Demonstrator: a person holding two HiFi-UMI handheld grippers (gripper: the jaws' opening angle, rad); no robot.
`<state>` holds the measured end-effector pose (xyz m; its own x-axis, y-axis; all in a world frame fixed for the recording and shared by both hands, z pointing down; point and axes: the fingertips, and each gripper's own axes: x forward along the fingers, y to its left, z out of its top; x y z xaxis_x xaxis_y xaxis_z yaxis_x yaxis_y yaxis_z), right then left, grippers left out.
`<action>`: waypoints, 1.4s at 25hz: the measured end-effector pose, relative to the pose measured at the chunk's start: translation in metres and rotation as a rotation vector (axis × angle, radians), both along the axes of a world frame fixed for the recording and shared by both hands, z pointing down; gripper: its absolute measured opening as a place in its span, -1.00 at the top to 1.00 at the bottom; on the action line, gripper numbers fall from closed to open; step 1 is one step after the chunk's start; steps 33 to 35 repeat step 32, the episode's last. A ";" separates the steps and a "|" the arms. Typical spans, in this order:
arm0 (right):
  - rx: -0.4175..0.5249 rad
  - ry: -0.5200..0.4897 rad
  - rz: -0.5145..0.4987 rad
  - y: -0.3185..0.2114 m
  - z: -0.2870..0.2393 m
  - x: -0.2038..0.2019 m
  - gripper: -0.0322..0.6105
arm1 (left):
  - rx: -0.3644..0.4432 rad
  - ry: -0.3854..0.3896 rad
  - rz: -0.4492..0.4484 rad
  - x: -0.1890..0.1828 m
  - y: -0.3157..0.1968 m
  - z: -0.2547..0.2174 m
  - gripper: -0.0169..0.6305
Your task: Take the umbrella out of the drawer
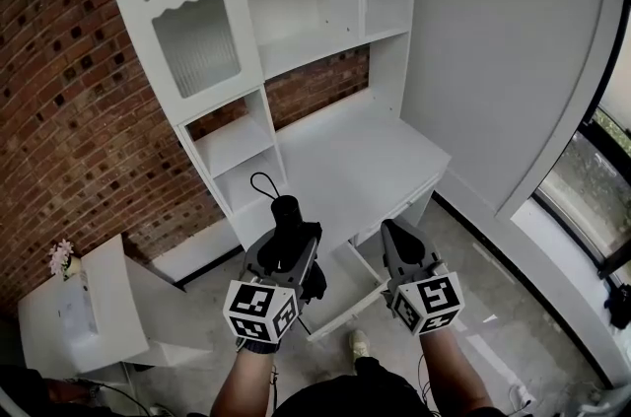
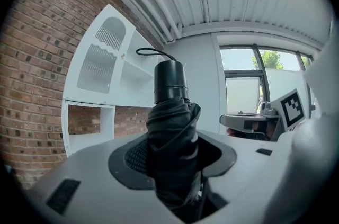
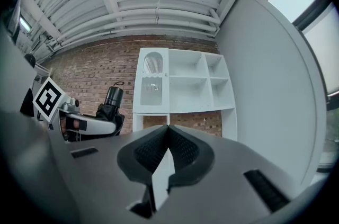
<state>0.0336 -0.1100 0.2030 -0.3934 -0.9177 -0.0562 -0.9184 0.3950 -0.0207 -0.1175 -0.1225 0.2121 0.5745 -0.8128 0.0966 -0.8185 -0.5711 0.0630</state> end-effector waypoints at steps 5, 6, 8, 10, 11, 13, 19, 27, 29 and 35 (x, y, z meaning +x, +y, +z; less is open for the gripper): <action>0.011 0.000 -0.009 0.001 -0.009 -0.004 0.89 | 0.026 0.007 -0.010 -0.007 0.003 -0.014 0.32; 0.014 0.003 -0.008 0.002 -0.011 -0.005 0.89 | 0.028 0.005 -0.011 -0.008 0.004 -0.014 0.32; 0.016 0.014 -0.005 0.003 -0.012 -0.006 0.89 | 0.031 0.003 -0.010 -0.009 0.006 -0.016 0.32; 0.020 0.021 -0.004 0.004 -0.013 -0.007 0.89 | 0.036 0.004 -0.010 -0.010 0.007 -0.018 0.32; 0.022 0.023 -0.004 0.004 -0.014 -0.008 0.89 | 0.039 0.005 -0.010 -0.010 0.008 -0.019 0.32; 0.023 0.025 -0.005 0.005 -0.014 -0.009 0.89 | 0.043 0.006 -0.010 -0.011 0.008 -0.021 0.32; 0.023 0.043 -0.014 0.009 -0.015 -0.010 0.89 | 0.050 0.017 -0.007 -0.010 0.011 -0.027 0.32; 0.026 0.047 -0.014 0.010 -0.015 -0.014 0.89 | 0.055 0.013 -0.014 -0.015 0.013 -0.027 0.32; 0.027 0.050 -0.016 0.009 -0.015 -0.015 0.89 | 0.057 0.016 -0.016 -0.015 0.013 -0.027 0.32; 0.029 0.058 -0.022 0.008 -0.016 -0.018 0.89 | 0.058 0.021 -0.017 -0.017 0.012 -0.028 0.32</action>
